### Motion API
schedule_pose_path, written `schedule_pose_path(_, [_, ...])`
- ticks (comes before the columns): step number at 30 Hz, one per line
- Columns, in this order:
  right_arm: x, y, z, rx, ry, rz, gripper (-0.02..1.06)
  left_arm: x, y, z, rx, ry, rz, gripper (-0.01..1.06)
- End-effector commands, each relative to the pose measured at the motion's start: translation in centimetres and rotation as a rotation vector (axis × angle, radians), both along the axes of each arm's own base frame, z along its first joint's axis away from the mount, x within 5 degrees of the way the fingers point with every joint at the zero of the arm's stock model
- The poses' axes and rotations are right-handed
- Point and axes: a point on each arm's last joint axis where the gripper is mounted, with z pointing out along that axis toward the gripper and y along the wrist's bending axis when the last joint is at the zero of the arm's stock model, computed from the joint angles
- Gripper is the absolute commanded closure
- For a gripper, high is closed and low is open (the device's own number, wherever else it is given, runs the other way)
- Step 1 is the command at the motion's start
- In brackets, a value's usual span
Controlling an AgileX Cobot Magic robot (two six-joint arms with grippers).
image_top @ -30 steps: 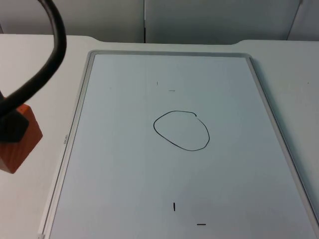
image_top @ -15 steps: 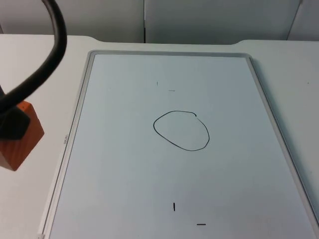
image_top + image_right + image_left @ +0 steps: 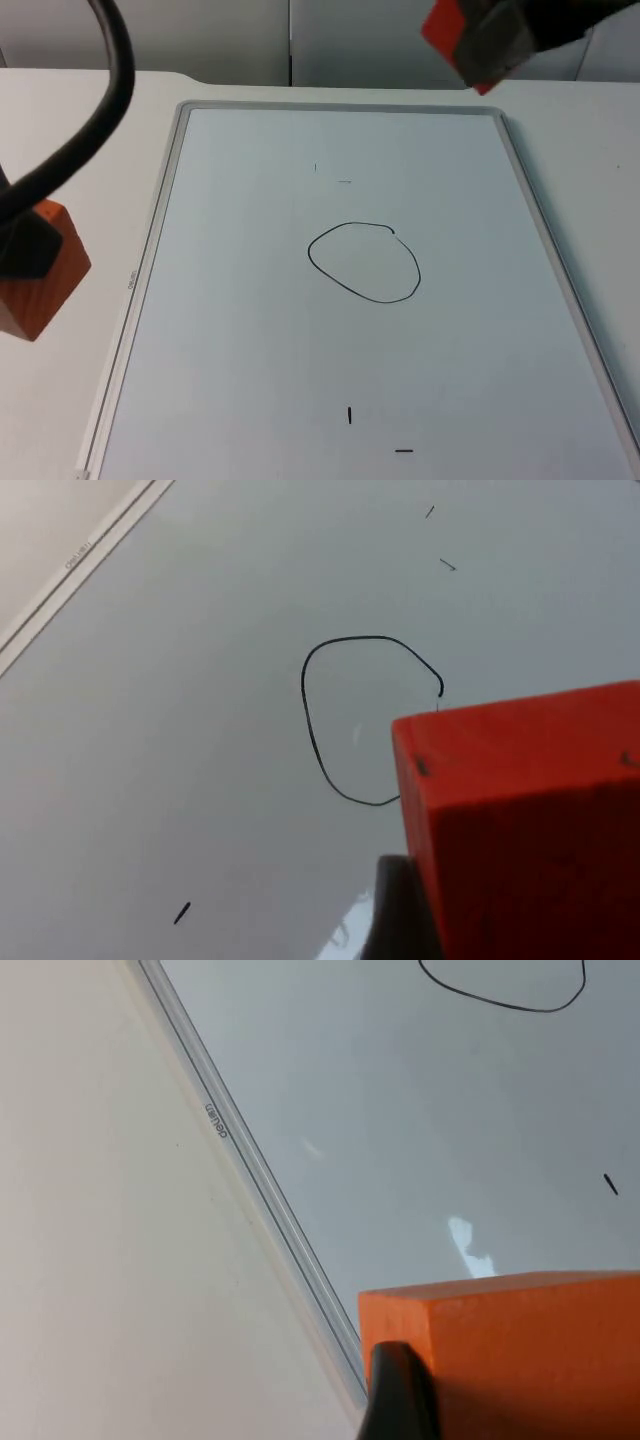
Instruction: Pick up one cube with the left hand and another cube with the right hand. First place the cube in the right hand at the target position, then stack the cube in the left hand on top.
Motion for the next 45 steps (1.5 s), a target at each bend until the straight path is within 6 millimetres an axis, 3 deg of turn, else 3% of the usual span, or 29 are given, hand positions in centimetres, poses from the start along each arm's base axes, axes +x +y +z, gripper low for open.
schedule_pose_path(1, [1.4,1.4,-0.8,-0.035,0.018,0.032,1.05,-0.1,-0.1,0.2,-0.024,-0.011,0.002,0.73])
schedule_pose_path(5, [3.9,2.7,-3.3,-0.070,0.101,0.068,1.05,-0.1,-0.1,0.1,-0.021,-0.007,0.002,0.73])
schedule_pose_path(10, [6.3,1.5,-6.0,-0.061,0.214,0.021,1.05,-0.1,-0.1,0.1,-0.021,-0.007,0.002,0.73])
schedule_pose_path(16, [7.3,1.6,-9.2,-0.133,0.283,0.020,1.05,-0.1,-0.1,0.1,-0.020,-0.008,0.001,0.73])
schedule_pose_path(20, [8.1,2.7,-12.9,-0.126,0.327,0.021,1.05,-0.1,-0.1,0.1,-0.019,-0.006,0.001,0.73])
schedule_pose_path(26, [8.6,3.0,-15.9,-0.157,0.365,0.022,1.05,-0.1,-0.1,0.1,-0.018,-0.008,-0.001,0.73])
schedule_pose_path(37, [10.1,4.0,-16.8,-0.115,0.296,0.016,1.05,-0.1,-0.1,0.1,-0.018,-0.008,-0.001,0.73])
schedule_pose_path(45, [10.2,4.0,-18.6,-0.158,0.345,0.007,1.05,-0.2,-0.1,0.1,-0.015,-0.002,-0.001,0.73])
